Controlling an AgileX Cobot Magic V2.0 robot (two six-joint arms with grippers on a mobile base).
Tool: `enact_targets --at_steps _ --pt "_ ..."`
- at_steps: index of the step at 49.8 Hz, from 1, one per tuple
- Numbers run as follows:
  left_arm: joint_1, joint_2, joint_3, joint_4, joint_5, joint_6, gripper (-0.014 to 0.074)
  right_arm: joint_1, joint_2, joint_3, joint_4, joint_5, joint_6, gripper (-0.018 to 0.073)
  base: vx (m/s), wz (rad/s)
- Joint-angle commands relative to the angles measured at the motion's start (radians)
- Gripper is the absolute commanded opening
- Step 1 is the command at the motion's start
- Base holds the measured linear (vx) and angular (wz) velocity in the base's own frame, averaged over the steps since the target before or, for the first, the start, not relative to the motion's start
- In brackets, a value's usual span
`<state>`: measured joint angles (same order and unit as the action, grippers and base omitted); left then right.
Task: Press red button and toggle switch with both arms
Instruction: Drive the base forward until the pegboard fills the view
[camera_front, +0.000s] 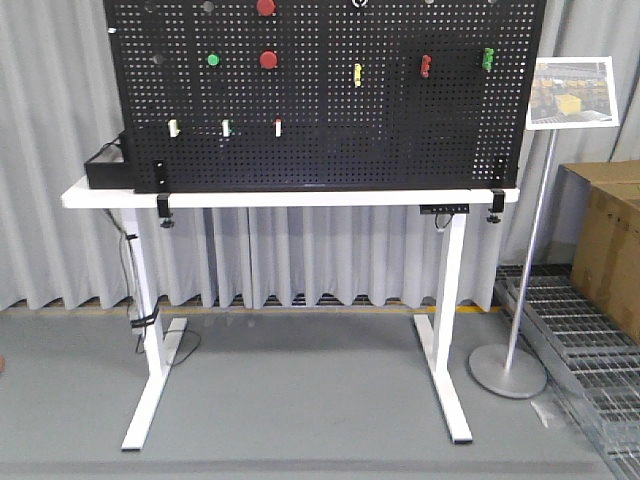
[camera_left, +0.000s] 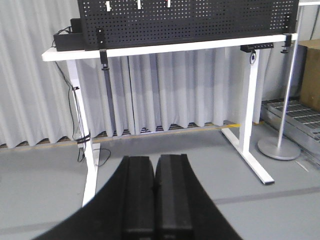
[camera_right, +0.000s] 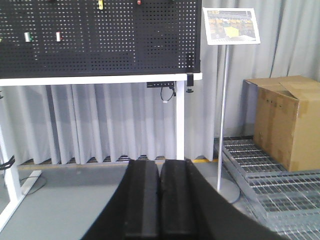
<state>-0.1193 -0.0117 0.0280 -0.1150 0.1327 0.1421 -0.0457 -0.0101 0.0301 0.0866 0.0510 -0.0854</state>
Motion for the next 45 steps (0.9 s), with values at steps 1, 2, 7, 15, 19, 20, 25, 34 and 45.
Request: enact_targets --at_steps 1,2,7,15,19,20,25,34,45 --pt "-0.002 -0.016 0.034 -0.002 -0.077 -0.003 0.0001 -0.007 -0.016 0.012 -0.003 -0.082 -0.005 -0.0003 0.46 -0.04" --pt "-0.002 -0.016 0.034 -0.002 -0.077 -0.003 0.0001 -0.007 -0.016 0.012 -0.003 -0.082 -0.005 -0.0003 0.46 -0.04" --pt "-0.002 -0.016 0.034 -0.002 -0.077 -0.003 0.0001 -0.007 -0.016 0.012 -0.003 -0.082 -0.005 -0.0003 0.46 -0.03" --pt "-0.002 -0.016 0.034 -0.002 -0.077 -0.003 0.0001 -0.007 -0.016 0.012 -0.003 -0.082 -0.005 -0.0003 0.47 0.02" --pt "-0.002 -0.016 0.034 -0.002 -0.077 -0.003 0.0001 -0.007 -0.016 0.012 -0.003 -0.082 -0.005 -0.0003 0.47 0.03" --pt "-0.002 -0.016 0.034 -0.002 -0.077 -0.003 0.0001 -0.007 -0.016 0.012 -0.003 -0.082 -0.005 -0.0003 0.48 0.05" --pt "-0.002 -0.016 0.034 -0.002 -0.077 -0.003 0.0001 -0.007 -0.016 0.012 -0.003 -0.082 -0.005 -0.0003 0.48 0.06" --pt "-0.002 -0.016 0.034 -0.002 -0.077 -0.003 0.0001 -0.007 -0.016 0.012 -0.003 -0.082 -0.005 -0.0003 0.47 0.06" --pt "-0.002 -0.016 0.034 -0.002 -0.077 -0.003 0.0001 -0.007 -0.016 0.012 -0.003 -0.082 -0.005 -0.0003 0.46 0.05"
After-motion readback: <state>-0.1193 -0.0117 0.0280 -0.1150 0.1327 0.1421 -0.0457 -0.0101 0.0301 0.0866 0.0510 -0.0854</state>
